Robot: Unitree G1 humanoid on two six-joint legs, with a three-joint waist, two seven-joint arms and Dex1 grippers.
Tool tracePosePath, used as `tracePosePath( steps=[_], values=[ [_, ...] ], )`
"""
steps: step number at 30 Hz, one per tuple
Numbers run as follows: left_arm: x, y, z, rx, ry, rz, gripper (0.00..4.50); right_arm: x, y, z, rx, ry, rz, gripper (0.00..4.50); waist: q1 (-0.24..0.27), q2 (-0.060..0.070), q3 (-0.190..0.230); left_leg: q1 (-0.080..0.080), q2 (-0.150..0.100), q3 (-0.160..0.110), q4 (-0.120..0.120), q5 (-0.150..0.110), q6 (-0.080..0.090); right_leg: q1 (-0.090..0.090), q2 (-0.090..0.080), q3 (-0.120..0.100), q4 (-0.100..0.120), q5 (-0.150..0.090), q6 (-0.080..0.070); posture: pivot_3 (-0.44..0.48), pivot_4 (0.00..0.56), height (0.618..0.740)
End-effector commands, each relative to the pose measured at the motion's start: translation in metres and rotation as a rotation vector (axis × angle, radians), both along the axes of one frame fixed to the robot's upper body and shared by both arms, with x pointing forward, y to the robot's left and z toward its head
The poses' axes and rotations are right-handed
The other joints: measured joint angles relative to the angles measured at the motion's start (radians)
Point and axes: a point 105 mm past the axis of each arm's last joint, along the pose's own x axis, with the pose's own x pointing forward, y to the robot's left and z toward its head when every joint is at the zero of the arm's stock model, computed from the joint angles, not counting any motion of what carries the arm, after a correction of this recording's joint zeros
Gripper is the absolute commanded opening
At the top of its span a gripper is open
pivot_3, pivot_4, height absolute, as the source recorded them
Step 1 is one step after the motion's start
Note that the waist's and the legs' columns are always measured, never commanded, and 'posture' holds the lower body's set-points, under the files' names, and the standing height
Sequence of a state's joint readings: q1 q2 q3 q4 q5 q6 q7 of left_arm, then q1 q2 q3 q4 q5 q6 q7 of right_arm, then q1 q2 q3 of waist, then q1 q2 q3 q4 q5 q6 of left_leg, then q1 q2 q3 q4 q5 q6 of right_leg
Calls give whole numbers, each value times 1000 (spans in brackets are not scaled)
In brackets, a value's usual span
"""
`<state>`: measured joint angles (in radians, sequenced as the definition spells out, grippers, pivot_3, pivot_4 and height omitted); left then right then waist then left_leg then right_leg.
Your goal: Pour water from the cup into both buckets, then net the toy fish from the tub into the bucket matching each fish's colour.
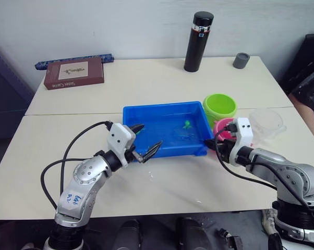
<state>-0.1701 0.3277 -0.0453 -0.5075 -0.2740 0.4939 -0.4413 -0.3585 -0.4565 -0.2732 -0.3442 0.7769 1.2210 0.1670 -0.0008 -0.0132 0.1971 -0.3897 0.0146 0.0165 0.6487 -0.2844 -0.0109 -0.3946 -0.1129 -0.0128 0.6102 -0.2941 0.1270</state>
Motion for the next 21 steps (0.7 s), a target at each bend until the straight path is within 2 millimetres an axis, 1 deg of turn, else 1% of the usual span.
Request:
tracePosePath(
  steps=[1,8,13,15,21],
  values=[
    [-7,-2,13,-14,-51,-13,4461,5,-3,6,-17,-44,-23,0,0,0,0,0,0,0,0,0,0,0,0,0,0,0,0,0,150,740],
    [-7,-5,13,-15,-54,-23,4461,11,-2,13,-28,-121,-36,0,0,0,0,0,0,0,0,0,0,0,0,0,0,0,0,0,150,740],
    [-7,-4,13,-11,-56,-26,4461,8,0,24,-45,-208,-29,0,0,0,0,0,0,0,-1,0,0,-1,0,0,0,0,0,0,150,740],
    [-7,-5,13,-11,-54,-31,4461,3,4,30,-56,-258,-10,0,0,0,0,-1,0,0,-1,0,0,-1,0,0,0,0,0,0,150,740],
    [-5,-8,12,-11,-53,-43,4461,-17,13,38,-106,-344,59,0,0,0,0,-1,0,0,-1,0,0,-1,0,0,-1,0,0,0,150,740]
  ],
)
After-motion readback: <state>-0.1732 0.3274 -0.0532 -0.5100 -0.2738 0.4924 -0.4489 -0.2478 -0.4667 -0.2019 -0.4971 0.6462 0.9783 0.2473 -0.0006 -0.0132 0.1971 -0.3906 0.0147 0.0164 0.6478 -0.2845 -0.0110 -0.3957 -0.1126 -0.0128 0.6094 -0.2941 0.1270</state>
